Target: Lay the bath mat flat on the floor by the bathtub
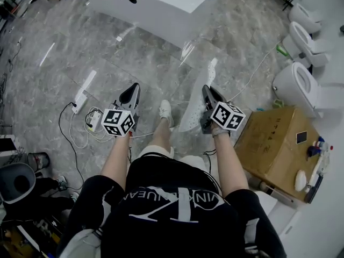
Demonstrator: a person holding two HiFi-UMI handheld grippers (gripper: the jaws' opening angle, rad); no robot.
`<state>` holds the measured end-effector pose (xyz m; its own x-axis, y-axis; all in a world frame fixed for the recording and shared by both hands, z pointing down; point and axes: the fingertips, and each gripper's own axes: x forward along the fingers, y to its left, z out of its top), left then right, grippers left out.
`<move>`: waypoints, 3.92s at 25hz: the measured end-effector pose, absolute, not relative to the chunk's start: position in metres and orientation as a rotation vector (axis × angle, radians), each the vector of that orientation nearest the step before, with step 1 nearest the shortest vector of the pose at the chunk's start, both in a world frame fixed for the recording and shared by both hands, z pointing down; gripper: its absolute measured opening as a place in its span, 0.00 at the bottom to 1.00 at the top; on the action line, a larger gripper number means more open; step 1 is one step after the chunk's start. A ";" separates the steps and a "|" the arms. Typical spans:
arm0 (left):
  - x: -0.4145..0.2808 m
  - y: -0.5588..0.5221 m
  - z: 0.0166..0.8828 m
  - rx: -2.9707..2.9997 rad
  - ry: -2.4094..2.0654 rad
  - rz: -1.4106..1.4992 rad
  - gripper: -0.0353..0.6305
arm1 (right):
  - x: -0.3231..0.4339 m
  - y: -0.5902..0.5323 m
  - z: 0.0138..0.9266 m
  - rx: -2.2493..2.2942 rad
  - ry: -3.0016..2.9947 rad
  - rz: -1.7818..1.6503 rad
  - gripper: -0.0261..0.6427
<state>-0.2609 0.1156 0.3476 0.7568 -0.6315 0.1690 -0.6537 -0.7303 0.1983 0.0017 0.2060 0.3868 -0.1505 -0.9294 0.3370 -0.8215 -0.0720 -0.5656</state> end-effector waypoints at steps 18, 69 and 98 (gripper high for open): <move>-0.164 -0.040 0.388 2.648 -0.982 0.213 0.07 | 0.058 0.077 0.429 -1.932 2.132 -1.156 0.10; -0.025 -0.240 0.669 2.276 -1.383 0.381 0.07 | 0.145 -0.238 0.849 -1.467 2.849 -1.582 0.10; 0.081 -0.303 0.801 2.261 -1.347 0.495 0.08 | 0.381 -0.287 1.023 -1.948 2.725 -1.791 0.10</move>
